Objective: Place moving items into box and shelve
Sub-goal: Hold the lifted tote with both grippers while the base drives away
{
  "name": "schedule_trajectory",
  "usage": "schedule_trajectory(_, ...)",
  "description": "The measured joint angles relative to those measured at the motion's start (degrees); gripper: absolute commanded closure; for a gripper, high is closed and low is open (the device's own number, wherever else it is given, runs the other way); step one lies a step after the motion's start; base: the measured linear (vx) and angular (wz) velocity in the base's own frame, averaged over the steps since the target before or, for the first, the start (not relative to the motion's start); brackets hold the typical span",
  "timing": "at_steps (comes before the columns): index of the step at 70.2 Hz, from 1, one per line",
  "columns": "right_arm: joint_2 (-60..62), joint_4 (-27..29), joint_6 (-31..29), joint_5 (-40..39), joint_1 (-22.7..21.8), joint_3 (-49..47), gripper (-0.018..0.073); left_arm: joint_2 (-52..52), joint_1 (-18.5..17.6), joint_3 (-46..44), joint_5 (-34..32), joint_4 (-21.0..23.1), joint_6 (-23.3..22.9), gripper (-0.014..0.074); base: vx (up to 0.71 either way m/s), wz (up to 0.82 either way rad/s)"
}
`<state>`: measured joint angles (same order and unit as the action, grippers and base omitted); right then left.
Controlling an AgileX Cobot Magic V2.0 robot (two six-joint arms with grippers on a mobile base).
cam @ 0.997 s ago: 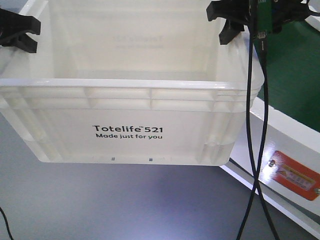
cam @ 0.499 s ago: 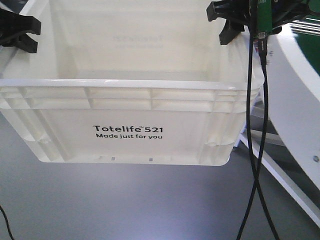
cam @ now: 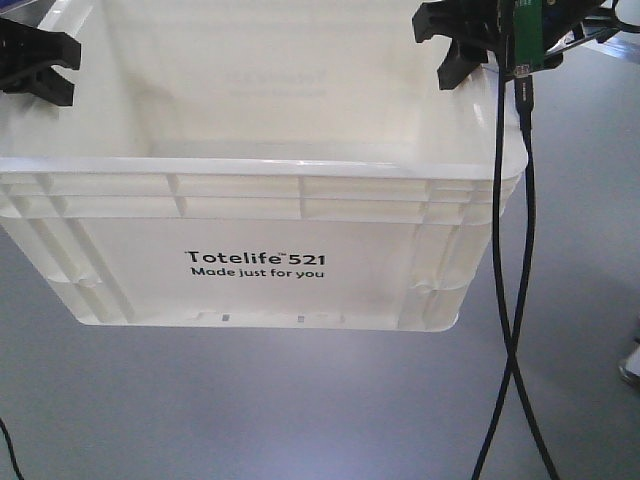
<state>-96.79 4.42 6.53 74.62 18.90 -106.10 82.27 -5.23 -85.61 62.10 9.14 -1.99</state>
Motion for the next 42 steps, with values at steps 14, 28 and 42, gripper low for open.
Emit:
schedule_trajectory(14,0.0,0.0,0.0,0.0,0.0,0.0,0.0571,0.0,0.0,0.0,0.1,-0.1,0.0,0.0622,0.07,0.72)
schedule_trajectory(28,0.0,0.0,0.0,0.0,0.0,0.0,0.0571,0.0,0.0,0.0,0.1,-0.1,0.0,0.0622,0.12,0.63)
schedule_trajectory(42,0.0,-0.2,0.0,0.0,0.0,0.0,0.0571,0.0,0.0,0.0,0.0,0.1,0.0,0.0622,0.17,0.64)
